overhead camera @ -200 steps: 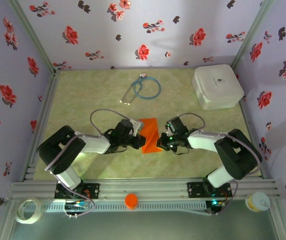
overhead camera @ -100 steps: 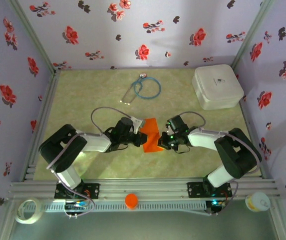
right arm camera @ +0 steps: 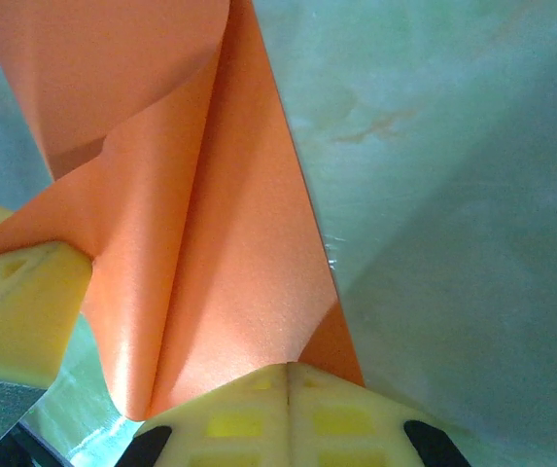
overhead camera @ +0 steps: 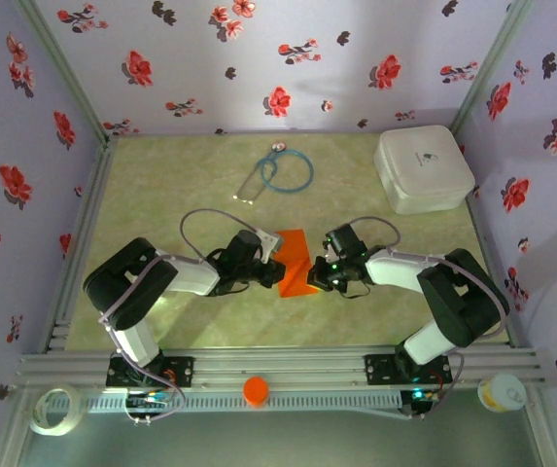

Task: Fold a paper plane with a square sheet of paper (pick it up from the middle)
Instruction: Fold the triangle a second time at the center of the table.

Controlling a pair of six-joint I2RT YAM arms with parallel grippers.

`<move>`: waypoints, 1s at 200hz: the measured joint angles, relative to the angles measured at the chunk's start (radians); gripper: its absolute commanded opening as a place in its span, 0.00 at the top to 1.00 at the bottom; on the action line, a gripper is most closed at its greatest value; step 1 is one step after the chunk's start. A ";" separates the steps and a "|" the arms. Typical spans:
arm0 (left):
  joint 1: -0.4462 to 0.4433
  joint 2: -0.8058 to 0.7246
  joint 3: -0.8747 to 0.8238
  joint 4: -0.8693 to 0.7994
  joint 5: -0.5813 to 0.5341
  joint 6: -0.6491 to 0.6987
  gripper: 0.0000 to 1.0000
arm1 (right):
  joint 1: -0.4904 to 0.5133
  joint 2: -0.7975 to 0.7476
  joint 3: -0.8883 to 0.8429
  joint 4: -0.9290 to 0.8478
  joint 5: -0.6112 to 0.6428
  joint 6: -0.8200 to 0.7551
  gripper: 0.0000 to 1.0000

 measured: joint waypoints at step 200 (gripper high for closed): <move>0.001 0.051 -0.047 0.161 -0.012 0.009 0.94 | -0.003 -0.008 0.011 -0.013 -0.002 -0.014 0.93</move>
